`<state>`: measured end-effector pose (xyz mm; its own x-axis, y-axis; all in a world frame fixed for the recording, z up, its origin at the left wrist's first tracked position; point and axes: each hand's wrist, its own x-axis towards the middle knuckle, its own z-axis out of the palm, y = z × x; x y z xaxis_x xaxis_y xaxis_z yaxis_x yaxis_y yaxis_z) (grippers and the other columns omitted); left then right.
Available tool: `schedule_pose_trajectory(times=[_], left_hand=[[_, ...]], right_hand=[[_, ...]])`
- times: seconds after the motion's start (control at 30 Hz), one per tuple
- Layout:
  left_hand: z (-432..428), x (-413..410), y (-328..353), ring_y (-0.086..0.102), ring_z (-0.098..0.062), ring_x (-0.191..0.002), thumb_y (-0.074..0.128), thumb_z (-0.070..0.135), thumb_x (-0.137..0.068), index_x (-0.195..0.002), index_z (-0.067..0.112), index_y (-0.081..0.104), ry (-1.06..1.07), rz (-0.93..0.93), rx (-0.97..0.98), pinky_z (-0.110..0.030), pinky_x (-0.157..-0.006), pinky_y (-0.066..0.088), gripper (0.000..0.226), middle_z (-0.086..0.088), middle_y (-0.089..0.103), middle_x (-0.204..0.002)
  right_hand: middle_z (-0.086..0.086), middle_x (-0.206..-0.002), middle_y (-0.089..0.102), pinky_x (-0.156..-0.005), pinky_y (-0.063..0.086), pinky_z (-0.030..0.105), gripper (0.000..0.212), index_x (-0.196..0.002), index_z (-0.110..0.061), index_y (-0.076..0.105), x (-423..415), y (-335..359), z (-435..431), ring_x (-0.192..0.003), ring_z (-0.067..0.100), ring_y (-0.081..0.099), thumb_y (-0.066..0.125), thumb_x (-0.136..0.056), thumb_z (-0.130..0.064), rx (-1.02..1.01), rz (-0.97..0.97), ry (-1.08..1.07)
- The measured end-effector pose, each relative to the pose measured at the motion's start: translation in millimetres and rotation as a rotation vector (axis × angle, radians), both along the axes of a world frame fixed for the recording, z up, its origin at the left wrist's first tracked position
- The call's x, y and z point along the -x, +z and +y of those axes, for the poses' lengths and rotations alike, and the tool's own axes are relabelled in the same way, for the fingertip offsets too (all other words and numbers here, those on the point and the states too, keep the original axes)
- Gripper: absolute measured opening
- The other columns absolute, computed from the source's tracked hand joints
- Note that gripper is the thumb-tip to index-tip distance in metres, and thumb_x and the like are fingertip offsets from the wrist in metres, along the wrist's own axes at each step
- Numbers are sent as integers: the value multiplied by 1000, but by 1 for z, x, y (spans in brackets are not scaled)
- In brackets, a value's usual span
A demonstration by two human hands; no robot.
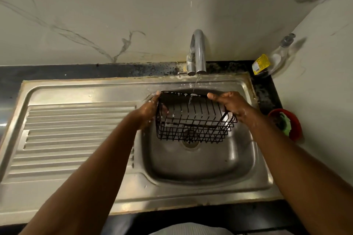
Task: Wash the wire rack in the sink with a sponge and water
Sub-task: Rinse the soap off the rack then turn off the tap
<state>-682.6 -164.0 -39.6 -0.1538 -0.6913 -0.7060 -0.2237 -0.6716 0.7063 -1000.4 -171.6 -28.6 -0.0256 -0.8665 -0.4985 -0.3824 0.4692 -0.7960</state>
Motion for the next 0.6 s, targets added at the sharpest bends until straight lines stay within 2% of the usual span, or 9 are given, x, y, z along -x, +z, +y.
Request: schedule_pose_trajectory(times=[0.07,0.1,0.17,0.2,0.27,0.37,0.43,0.5,0.6], left_hand=[[9,15,6,69,-20,-97,30,56,-110,-129,15,60,147,41,179,-27,-71,55,54,-19,70,-115],[12,22,11,69,-12,-86,30,56,-110,-125,13,62,207,31,238,-21,-64,54,55,-18,71,-105],[13,30,13,64,-7,-73,32,53,-111,-115,13,64,307,-11,292,-10,-50,49,52,-6,67,-89],[12,31,12,63,-9,-72,33,55,-110,-111,15,65,348,-29,284,-9,-46,47,52,-2,66,-87],[9,32,10,62,-10,-68,35,60,-108,-109,15,67,396,-53,248,-11,-43,45,55,-2,66,-84],[5,31,9,66,-5,-58,36,63,-106,-111,15,68,381,-77,233,-16,-48,48,58,0,69,-81],[1,30,9,66,-10,-67,38,66,-104,-108,18,68,359,-114,237,-20,-54,48,57,-1,70,-83],[0,32,10,66,-13,-73,39,70,-102,-102,20,70,287,-167,285,-21,-56,48,59,-5,71,-87],[3,33,7,61,-13,-71,36,67,-105,-87,25,64,183,-310,326,-27,-58,42,53,0,65,-79]], right_hand=[[-6,-108,73,-78,54,31,48,-100,-23,81,-2,2,-7,-93,8,64,84,-72,-62,-64,-59,-19],[-9,-112,74,-84,58,34,43,-97,-31,82,-2,2,-10,-102,9,66,84,-70,-64,-71,-68,-24],[-8,-88,75,-91,58,40,35,-71,-37,78,-4,3,-17,-94,19,70,84,-66,-71,-69,-3,-2],[-3,-82,72,-92,56,41,42,-69,-34,74,-5,4,-20,-90,22,70,80,-67,-76,-66,66,24],[2,-92,70,-92,51,40,51,-88,-30,70,-14,9,-27,-92,22,67,67,-77,-80,-23,187,104],[9,-127,67,-105,44,46,63,-121,-22,69,-37,12,-33,-122,32,60,39,-98,-72,8,294,259],[12,-148,55,-114,38,52,72,-146,-26,53,-58,11,-26,-136,36,50,27,-99,-73,-44,323,332],[13,-151,49,-113,39,55,69,-152,-28,43,-82,8,-17,-136,35,48,22,-101,-69,-47,263,345],[11,-155,46,-118,33,56,54,-150,-25,45,-115,1,-8,-140,32,45,22,-109,-54,77,233,350]])
